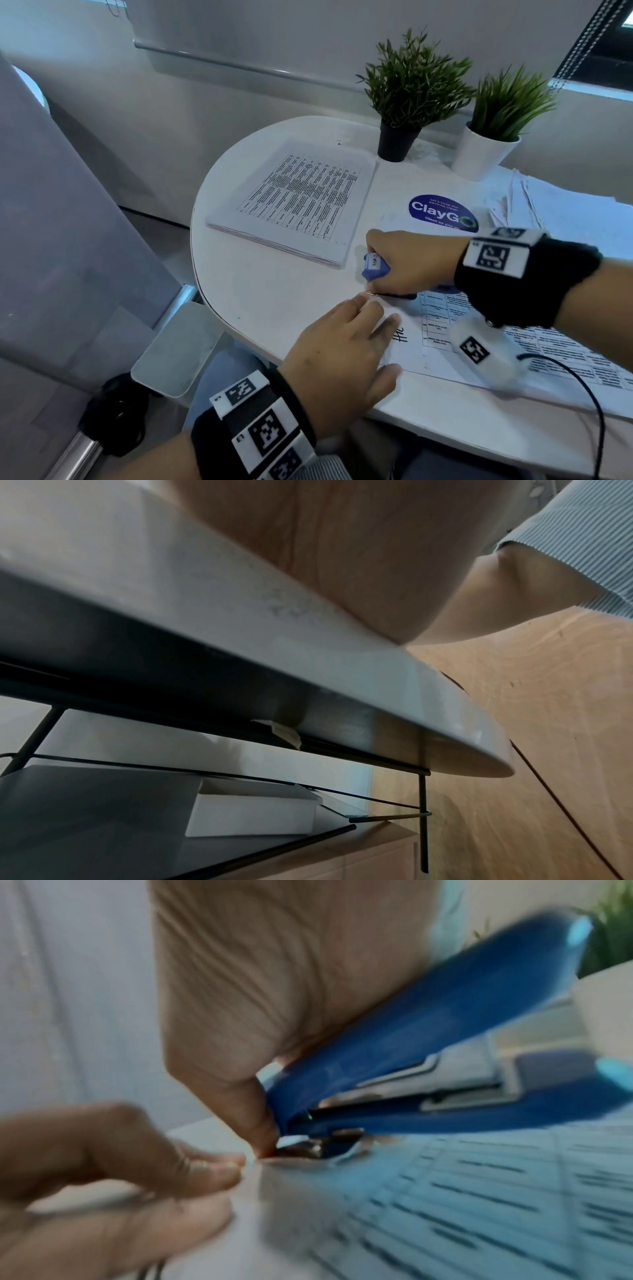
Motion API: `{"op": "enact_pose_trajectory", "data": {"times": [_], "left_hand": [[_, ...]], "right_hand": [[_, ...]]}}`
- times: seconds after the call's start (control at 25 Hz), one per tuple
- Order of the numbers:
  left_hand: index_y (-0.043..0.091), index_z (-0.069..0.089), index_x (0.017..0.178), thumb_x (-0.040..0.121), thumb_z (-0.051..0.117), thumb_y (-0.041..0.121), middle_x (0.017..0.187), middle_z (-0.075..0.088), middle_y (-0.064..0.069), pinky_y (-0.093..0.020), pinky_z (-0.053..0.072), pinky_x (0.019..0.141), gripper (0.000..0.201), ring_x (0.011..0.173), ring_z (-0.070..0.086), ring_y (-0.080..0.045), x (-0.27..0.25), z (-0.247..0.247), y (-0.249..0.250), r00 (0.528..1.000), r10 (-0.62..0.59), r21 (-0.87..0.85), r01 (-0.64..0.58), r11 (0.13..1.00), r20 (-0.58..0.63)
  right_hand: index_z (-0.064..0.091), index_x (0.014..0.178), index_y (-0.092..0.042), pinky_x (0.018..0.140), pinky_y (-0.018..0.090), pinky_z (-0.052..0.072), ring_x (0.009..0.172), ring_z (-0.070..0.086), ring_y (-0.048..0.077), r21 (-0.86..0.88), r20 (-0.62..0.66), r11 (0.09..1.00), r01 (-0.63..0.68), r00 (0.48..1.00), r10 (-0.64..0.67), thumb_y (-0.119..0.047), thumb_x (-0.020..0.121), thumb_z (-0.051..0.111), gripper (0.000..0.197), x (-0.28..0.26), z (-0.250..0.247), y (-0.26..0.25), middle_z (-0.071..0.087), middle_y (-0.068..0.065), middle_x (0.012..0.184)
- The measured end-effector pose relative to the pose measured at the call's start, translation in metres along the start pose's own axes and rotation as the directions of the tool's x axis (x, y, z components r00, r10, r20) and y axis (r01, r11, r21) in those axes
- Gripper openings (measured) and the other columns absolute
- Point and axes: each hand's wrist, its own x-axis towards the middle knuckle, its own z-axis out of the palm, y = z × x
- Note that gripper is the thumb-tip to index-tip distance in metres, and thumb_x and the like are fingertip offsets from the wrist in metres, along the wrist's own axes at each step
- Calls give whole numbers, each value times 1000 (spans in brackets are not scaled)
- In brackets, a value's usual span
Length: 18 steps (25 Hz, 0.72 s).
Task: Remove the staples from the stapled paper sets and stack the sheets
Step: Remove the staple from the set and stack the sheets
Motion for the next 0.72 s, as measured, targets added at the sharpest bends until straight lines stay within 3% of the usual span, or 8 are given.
{"op": "enact_pose_trajectory", "data": {"times": [0.12,0.32,0.52,0.64,0.72], "left_hand": [[16,61,127,86,46,52,120,59,0,-28,44,99,56,119,54,-21,1,-1,-1,1000,4,-5,-4,1000,5],[17,60,129,87,44,53,122,59,1,-29,46,100,57,123,53,-21,1,-2,-1,999,-11,-19,12,1000,33],[16,59,130,88,44,53,125,58,-1,-30,46,100,57,125,51,-22,1,-2,-1,999,-13,-35,14,999,35],[16,59,131,89,44,53,128,57,-1,-32,48,98,58,125,51,-22,1,-1,-1,999,-18,-48,20,999,34],[15,59,131,89,44,52,129,57,-2,-32,49,97,58,124,51,-23,2,-1,-1,999,-20,-58,22,998,27]], "right_hand": [[34,101,-18,55,27,42,66,55,13,-60,-144,990,126,981,-133,-42,88,62,39,-11,12,6,56,-2,79],[33,100,-24,58,30,47,65,57,16,-169,-297,952,254,908,-295,-47,88,60,37,-20,22,13,58,-4,77],[36,99,-22,50,21,31,60,48,16,-250,-342,901,355,838,-425,-44,88,58,33,-19,26,19,51,-11,73],[28,93,-28,53,28,38,58,45,16,-340,-329,863,373,813,-481,-40,90,55,30,-20,28,19,47,-12,73],[34,92,-24,54,36,45,59,51,20,-390,-308,839,381,804,-508,-36,93,50,20,-20,28,18,55,-5,74]]}}
